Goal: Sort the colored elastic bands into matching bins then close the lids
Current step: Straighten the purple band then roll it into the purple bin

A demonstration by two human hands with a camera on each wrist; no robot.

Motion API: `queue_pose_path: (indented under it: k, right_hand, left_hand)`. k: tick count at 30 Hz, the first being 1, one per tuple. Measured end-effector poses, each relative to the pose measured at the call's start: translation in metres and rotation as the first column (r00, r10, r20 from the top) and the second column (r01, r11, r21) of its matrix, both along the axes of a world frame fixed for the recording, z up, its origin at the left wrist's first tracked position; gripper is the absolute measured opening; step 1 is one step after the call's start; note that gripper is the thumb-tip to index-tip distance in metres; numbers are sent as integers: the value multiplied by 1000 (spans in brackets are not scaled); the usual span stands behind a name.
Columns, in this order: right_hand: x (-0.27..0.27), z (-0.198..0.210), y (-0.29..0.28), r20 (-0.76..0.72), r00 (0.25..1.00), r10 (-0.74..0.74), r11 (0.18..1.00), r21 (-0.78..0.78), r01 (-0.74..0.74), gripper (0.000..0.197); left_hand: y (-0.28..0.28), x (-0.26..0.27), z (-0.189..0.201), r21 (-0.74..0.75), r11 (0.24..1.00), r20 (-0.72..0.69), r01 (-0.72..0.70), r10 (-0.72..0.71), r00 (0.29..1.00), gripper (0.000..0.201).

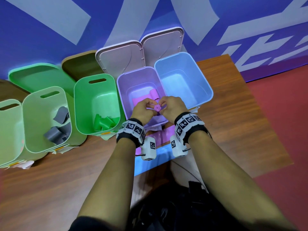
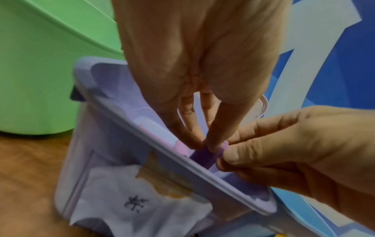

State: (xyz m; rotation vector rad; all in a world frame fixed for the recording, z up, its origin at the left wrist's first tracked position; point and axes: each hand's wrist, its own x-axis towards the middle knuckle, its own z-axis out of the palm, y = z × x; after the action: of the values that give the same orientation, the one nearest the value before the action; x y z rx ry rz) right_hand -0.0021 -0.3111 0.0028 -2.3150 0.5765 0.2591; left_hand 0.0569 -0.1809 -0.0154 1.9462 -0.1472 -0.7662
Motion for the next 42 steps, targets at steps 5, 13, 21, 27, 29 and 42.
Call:
queue_pose_path:
  k: [5, 13, 21, 27, 29, 42]
  right_hand:
    - [3, -5, 0, -25, 999, 29, 999, -22, -30, 25]
    - [3, -3, 1, -22, 999, 25, 1000, -7, -26, 24]
    - [-14, 14, 16, 45, 999, 23, 1000, -10, -23, 25]
    - [-33, 22, 28, 73, 997, -3, 1000, -6, 4, 25]
    - [-38, 22, 35, 86, 996, 0, 1000, 6, -1, 26]
    - [-33, 12, 112, 2, 985, 174, 982, 74, -174, 19]
  left_hand:
    - [3, -2, -7, 38, 999, -12, 6, -5, 1000, 33]
    - [6, -5, -6, 35, 999, 16, -1, 1, 1000, 29]
    - [18, -20, 9, -8, 1000, 74, -25, 25, 997, 22]
    - [36, -35, 18, -22, 999, 90, -29, 31, 995, 29]
    - [45, -41, 19, -35, 998, 97, -56, 59, 994, 26]
    - [135, -74, 6, 21, 978, 51, -206, 205, 977, 18]
